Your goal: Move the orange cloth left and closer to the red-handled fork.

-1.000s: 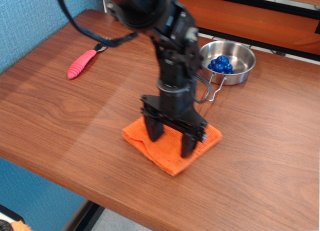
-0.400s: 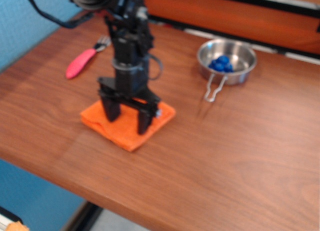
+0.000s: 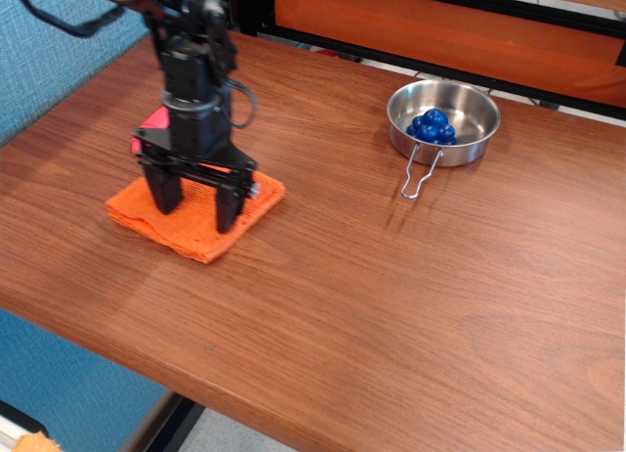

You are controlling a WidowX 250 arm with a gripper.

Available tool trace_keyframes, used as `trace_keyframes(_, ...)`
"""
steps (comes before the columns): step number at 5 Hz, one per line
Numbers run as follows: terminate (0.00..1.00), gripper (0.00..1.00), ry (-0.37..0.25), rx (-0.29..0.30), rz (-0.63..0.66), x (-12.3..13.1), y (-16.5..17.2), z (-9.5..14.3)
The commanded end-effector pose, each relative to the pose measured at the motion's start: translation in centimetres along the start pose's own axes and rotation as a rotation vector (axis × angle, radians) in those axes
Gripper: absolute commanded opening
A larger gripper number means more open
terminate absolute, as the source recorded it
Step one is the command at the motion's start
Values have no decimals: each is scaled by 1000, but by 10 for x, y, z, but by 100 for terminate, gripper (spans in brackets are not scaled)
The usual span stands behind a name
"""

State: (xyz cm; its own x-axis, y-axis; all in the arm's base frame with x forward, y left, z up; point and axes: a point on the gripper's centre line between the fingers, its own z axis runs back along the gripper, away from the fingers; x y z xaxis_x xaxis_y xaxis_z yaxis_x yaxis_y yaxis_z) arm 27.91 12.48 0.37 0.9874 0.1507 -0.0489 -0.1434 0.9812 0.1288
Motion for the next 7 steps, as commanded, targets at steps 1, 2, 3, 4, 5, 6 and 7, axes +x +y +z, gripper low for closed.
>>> trace_keyframes(1, 0, 100, 88, 11, -19, -32, 30, -19)
trace_keyframes(2, 0, 100, 66, -7, -34, -27, 30, -9)
trace_keyframes(3, 0, 100, 5, 11, -27, -16, 28, 21)
trace_keyframes(4, 0, 100, -51, 36, -15, -2, 26, 53)
trace_keyframes(5, 0, 100, -105, 44, -24, 13, 26, 80)
trace_keyframes(6, 0, 100, -121, 14, -43, 22, 20, 98)
trace_keyframes(7, 0, 100, -105, 50, -37, 16, 11, 107)
